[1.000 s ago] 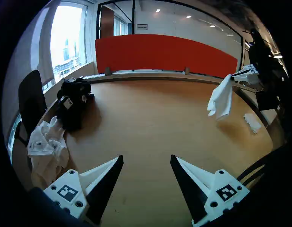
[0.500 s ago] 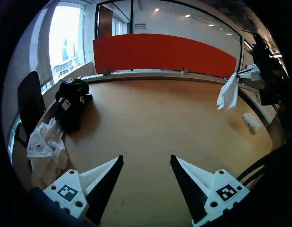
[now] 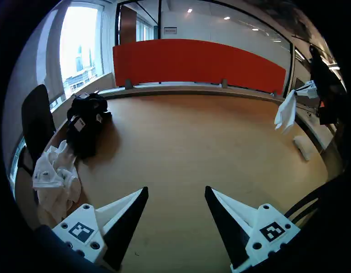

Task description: Fold towel

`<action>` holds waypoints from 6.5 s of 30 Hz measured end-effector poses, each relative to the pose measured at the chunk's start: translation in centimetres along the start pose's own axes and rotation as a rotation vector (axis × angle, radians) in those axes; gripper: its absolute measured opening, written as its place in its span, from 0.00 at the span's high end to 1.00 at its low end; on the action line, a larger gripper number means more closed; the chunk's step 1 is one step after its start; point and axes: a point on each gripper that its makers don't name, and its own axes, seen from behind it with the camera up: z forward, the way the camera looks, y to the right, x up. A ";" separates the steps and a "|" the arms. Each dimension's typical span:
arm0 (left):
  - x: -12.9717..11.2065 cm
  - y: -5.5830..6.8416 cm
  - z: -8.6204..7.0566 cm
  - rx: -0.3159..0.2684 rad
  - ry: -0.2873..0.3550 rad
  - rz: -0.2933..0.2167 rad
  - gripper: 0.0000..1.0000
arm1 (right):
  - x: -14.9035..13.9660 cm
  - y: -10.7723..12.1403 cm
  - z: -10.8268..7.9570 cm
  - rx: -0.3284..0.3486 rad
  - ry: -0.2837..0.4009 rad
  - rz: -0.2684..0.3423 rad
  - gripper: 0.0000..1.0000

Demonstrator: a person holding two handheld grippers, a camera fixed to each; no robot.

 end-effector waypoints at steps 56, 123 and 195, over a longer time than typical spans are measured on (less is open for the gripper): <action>1.2 2.6 0.4 -0.032 -0.020 0.062 0.08 | -15.9 9.7 -6.4 -0.184 -0.220 0.107 0.96; 0.4 2.4 -0.8 -0.007 -0.041 0.125 0.08 | -36.0 7.0 -11.4 -0.213 -0.556 0.341 0.97; -0.2 1.6 -1.9 0.004 -0.036 0.121 0.08 | -29.3 -1.1 -5.4 -0.059 -0.387 0.378 0.20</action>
